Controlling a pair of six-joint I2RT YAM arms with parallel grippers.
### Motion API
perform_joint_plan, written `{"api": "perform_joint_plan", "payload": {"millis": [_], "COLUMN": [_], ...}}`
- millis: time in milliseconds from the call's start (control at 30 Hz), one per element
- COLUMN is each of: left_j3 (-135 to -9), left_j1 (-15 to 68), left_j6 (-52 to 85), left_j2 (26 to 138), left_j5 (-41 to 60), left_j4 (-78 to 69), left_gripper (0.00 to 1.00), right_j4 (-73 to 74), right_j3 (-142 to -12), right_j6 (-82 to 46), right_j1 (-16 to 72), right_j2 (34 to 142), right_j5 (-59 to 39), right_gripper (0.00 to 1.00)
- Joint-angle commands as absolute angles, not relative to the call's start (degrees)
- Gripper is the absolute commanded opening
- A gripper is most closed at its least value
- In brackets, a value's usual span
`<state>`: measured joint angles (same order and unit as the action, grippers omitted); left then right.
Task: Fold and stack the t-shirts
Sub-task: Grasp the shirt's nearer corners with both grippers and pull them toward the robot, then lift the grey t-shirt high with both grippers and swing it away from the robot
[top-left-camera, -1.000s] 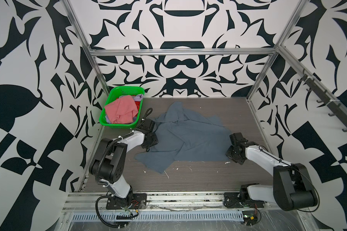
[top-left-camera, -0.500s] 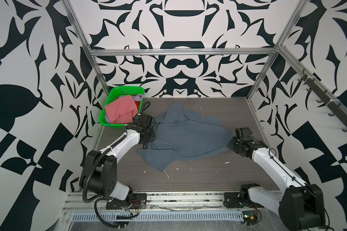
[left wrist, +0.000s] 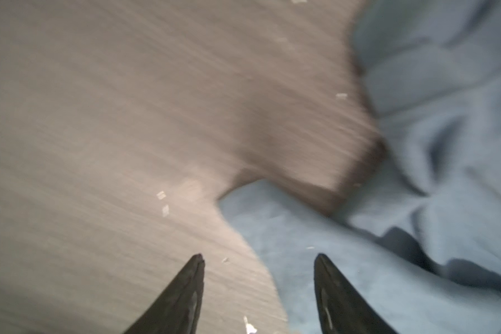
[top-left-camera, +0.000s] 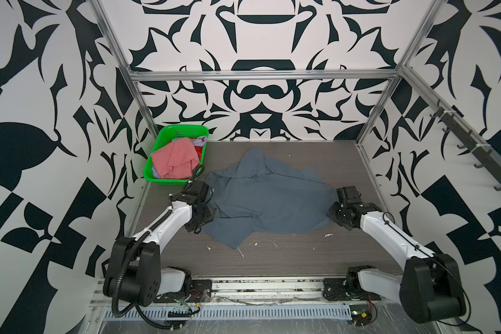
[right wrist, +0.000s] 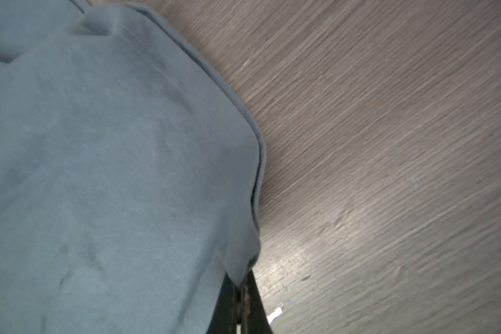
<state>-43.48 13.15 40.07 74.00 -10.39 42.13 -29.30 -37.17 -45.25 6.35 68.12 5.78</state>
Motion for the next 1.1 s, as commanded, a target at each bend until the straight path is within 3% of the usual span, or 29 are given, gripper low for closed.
{"api": "perform_joint_plan", "payload": {"millis": [0,333,567,833,1067], "left_j3": [-39.8,-34.7,-33.0,-37.2,-53.5], "left_j1": [10.2,6.7,6.7,6.7,6.7], "left_j6": [43.1,44.1,44.2,40.6,35.9], "left_j2": [70.5,74.8,75.5,65.8,51.2], "left_j5": [-6.5,-0.9,-0.2,-4.4,-2.0], "left_j4": [41.3,30.6,27.2,33.7,40.4], "left_gripper": [0.62,0.55,0.24,0.00,0.00], "right_j4": [-28.0,-27.1,-26.4,-26.5,-25.8], "right_j3": [-37.9,-37.7,-37.0,-41.0,-53.6], "right_j6": [-44.4,-44.0,-44.2,-42.5,-38.0], "right_j1": [6.2,6.2,6.2,6.2,6.2], "right_j2": [68.8,68.1,65.7,63.4,56.7], "right_j5": [5.1,3.9,4.2,3.7,0.8], "right_gripper": [0.00,0.00,0.00,0.00,0.00]}}
